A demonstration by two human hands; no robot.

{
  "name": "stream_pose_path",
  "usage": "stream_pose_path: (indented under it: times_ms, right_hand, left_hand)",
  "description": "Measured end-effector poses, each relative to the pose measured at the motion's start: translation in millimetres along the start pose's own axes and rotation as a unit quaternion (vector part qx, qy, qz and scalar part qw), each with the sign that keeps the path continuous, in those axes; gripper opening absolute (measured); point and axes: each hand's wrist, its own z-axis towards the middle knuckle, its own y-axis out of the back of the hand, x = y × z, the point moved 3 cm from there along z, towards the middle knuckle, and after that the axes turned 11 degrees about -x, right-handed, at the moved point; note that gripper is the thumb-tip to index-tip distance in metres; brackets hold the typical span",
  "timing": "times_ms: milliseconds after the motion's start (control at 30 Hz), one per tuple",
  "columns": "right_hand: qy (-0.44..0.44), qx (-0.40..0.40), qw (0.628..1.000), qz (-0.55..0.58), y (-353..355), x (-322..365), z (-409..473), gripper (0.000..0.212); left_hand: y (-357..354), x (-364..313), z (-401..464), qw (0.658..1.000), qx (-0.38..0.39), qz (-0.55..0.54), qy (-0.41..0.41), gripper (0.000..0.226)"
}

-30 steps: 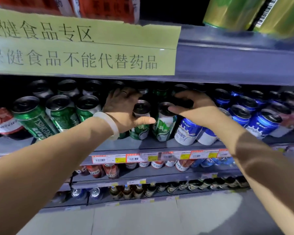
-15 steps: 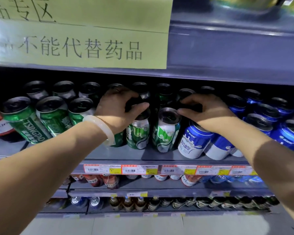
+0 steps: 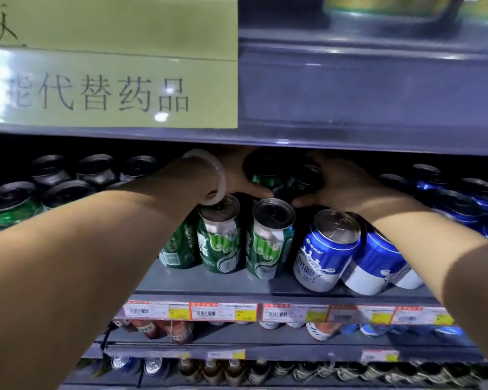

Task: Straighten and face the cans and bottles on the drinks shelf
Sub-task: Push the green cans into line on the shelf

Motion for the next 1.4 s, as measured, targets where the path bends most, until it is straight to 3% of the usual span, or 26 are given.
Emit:
stream_pose_path:
  times_ms: [233, 367, 567, 833, 1400]
  right_hand:
    - [-0.026, 0.012, 0.998, 0.063, -13.1, -12.1, 13.0, 0.067]
    - [-0.04, 0.04, 0.995, 0.08, -17.1, -16.2, 14.5, 0.07]
    - [-0.029, 0.015, 0.997, 0.075, -8.9, -12.1, 10.8, 0.073]
    - [-0.045, 0.008, 0.992, 0.114, -5.7, -14.8, 6.4, 0.086]
    - [-0.027, 0.034, 0.994, 0.104, -2.7, -13.1, 6.8, 0.079]
  left_hand:
    - [-17.1, 10.2, 17.2, 1.0, 0.007, -0.009, 0.005, 0.085]
    - [-16.3, 14.4, 15.8, 0.999, 0.017, -0.044, 0.024, 0.085]
    - [-6.1, 4.0, 6.9, 0.999, -0.008, -0.042, -0.03, 0.079]
    - [-5.3, 8.6, 6.4, 0.999, -0.002, -0.031, -0.009, 0.076]
    - [2.6, 8.9, 6.9, 0.999, 0.023, -0.019, 0.032, 0.077]
